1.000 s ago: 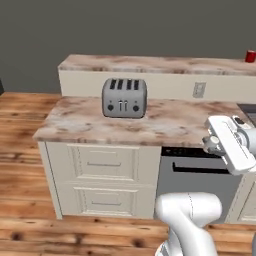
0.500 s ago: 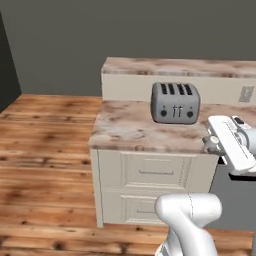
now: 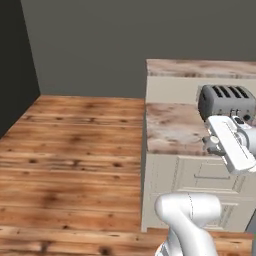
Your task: Pick up the marshmallow and place it in the cup of hot chocolate on the dining counter.
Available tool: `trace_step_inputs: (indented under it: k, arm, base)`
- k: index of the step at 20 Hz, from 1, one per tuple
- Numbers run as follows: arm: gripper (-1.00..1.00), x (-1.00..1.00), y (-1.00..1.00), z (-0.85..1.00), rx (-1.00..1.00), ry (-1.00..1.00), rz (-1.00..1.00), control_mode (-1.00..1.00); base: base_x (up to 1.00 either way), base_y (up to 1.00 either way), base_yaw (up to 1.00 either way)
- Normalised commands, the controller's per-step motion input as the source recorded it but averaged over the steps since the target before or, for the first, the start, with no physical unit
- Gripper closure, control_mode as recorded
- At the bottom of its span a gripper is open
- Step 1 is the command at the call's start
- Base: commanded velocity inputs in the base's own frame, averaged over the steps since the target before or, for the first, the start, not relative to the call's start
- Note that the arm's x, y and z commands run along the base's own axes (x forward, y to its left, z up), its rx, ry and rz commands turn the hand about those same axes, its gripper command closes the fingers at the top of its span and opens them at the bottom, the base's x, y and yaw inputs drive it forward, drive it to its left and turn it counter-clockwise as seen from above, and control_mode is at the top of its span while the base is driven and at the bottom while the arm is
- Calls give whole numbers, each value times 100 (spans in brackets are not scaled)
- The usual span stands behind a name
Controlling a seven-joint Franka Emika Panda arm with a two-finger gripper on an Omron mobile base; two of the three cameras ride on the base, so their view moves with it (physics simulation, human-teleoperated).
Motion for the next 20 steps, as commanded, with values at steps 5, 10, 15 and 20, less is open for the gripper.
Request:
trace_step_inputs:
  k: [5, 10, 15, 20]
  arm:
    - [100, 0, 0, 0, 0, 0, 0, 100]
    - [100, 0, 0, 0, 0, 0, 0, 100]
    - [100, 0, 0, 0, 0, 0, 0, 100]
    - [100, 0, 0, 0, 0, 0, 0, 100]
  base:
    - [54, 100, 0]
    - [52, 100, -1]
    - [62, 100, -8]
    - [78, 100, -16]
